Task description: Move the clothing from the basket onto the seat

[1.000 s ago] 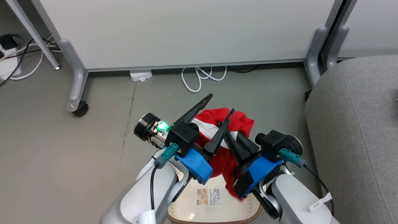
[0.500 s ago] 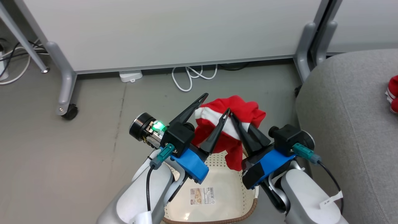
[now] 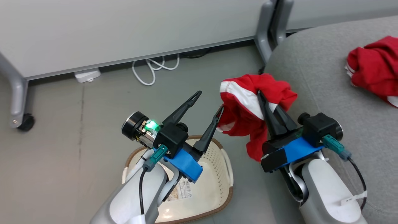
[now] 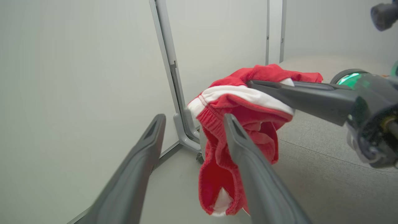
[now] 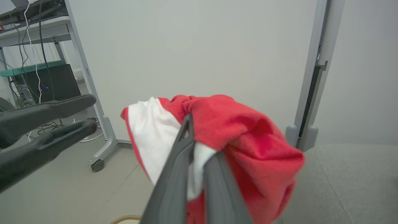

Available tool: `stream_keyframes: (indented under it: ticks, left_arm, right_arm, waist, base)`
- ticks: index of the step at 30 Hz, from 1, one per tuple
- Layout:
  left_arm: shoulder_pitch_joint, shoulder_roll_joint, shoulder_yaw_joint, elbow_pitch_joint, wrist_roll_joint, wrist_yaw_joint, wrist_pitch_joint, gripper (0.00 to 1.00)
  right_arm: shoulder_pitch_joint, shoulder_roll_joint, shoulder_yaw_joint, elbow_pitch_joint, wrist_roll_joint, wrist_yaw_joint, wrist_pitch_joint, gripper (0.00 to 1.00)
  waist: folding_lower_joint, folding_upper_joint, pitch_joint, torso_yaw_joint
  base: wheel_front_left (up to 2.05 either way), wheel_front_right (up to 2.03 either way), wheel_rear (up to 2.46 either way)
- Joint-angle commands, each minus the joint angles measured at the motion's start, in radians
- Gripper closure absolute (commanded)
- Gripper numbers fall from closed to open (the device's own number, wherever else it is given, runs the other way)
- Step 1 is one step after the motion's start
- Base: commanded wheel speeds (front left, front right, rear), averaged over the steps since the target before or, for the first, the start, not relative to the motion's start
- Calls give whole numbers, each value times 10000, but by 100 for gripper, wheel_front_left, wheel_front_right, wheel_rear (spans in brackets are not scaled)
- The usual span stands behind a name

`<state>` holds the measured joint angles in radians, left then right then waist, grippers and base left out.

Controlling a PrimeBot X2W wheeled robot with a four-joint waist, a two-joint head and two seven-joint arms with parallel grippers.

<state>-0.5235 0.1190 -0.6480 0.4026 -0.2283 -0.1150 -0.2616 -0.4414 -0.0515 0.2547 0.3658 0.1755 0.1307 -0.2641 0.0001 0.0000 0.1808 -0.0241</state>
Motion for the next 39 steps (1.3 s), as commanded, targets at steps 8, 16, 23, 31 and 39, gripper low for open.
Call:
stream_keyframes:
  ticks: [8, 16, 23, 31, 39]
  left_arm:
    - [159, 69, 25, -99, 95, 39, -49, 0]
    - [145, 65, -72, -61, 146, 20, -51, 0]
    - [118, 57, -117, -30, 169, -16, -49, 0]
    - [-61, 132, -86, -116, 203, -40, -49, 0]
    - [-644, 192, -133, -235, 408, -49, -45, 0]
  right_arm:
    - [922, -132, -1128, -1032, -223, 1, -4, 100]
    - [1547, -129, -1519, -1590, -315, 1, -4, 100]
    - [1737, -102, -1663, -1752, -336, 1, -4, 100]
    - [851, -65, -1734, -1939, -409, 1, -4, 100]
    - [-2060, -526, -2507, -1888, -481, 1, -4, 100]
  waist:
    - [-1, 0, 150, -1422]
    - [-1, 0, 233, -1994]
    - [-1, 0, 260, -2071]
    - [-1, 0, 513, -1938]
    - [-1, 0, 1723, -1655]
  base:
    - [0, 0, 0]
    - [0, 0, 0]
    - [0, 0, 0]
    - [0, 0, 0]
    - [0, 0, 0]
